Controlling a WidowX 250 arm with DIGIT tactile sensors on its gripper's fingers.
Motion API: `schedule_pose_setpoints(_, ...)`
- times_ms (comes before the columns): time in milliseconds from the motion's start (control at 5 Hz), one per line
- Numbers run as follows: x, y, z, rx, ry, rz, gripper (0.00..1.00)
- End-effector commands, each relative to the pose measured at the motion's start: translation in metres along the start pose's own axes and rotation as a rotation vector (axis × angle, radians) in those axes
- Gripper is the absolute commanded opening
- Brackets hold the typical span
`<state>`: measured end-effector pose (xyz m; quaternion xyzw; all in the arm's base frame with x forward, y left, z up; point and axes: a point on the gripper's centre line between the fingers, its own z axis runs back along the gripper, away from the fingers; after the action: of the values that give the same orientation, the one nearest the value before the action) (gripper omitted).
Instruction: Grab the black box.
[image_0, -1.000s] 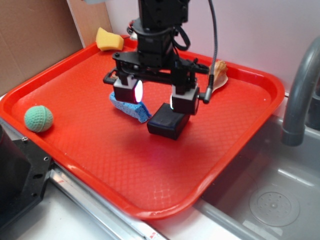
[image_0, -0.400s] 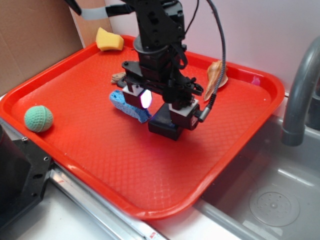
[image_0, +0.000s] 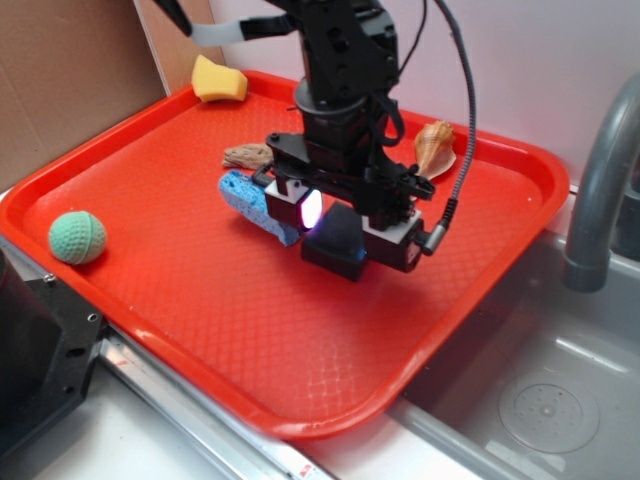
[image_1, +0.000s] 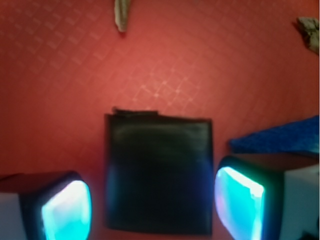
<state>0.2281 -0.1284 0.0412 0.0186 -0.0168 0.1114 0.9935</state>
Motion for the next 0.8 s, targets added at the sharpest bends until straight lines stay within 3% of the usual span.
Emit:
schedule_pose_setpoints(0,0.017,-0.003,-0.01,0.018,0.024,0.017,1.0)
schedule_pose_setpoints(400,0.014,0.007,-0.04,0.092,0.079,0.014,0.95)
schedule_pose_setpoints(600,0.012,0.015,-0.028,0.048,0.053,-0.007,0.0)
